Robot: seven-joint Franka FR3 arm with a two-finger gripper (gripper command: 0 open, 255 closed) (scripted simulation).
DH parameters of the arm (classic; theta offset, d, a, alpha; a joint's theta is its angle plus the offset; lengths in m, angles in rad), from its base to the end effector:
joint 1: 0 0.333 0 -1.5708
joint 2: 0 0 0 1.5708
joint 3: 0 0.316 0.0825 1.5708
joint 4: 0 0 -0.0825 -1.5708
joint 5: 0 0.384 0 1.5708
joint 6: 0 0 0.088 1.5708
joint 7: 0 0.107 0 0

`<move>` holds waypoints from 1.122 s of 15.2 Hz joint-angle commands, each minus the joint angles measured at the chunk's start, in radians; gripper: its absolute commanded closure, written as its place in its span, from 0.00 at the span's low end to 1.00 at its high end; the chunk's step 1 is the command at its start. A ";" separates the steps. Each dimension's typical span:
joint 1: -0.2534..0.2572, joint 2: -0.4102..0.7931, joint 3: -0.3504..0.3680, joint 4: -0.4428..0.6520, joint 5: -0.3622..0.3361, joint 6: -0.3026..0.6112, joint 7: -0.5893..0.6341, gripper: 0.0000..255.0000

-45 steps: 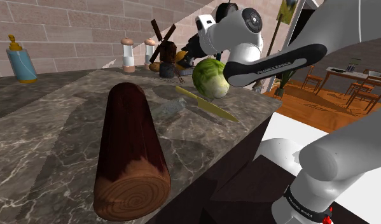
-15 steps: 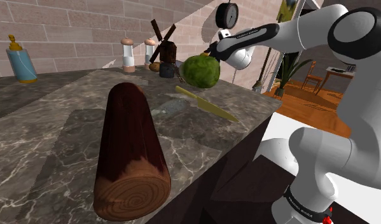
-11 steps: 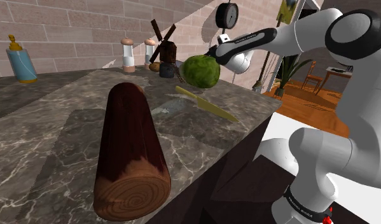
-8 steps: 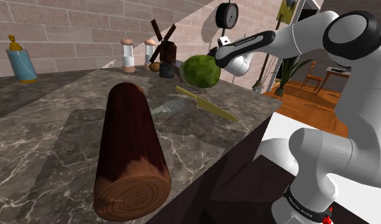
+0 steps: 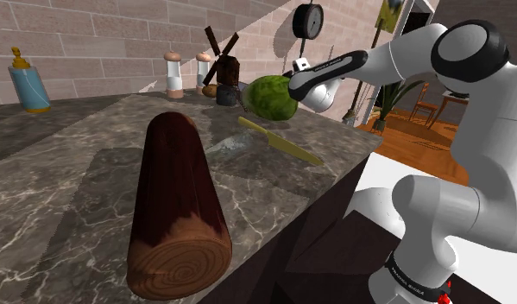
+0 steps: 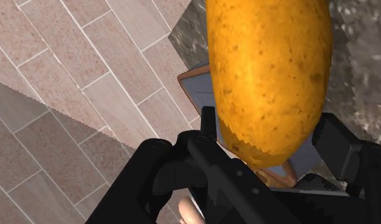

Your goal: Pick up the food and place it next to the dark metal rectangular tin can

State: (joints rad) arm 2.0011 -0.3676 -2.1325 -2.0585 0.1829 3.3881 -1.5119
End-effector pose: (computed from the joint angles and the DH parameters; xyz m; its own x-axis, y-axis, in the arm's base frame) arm 0.6076 -0.1640 0.4643 0.2790 0.8324 0.4788 0.3262 -0.5511 0.7681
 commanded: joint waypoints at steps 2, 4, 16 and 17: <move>0.004 -0.018 -0.007 -0.025 0.000 0.001 -0.006 1.00; 0.003 -0.018 -0.006 -0.025 0.003 0.001 -0.009 1.00; -0.307 0.041 0.277 -0.141 -0.035 -0.007 0.033 0.00; -0.405 0.051 0.368 -0.170 -0.047 -0.011 0.045 0.00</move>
State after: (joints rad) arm 1.7103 -0.3307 -1.8692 -2.1875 0.1515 3.3808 -1.4852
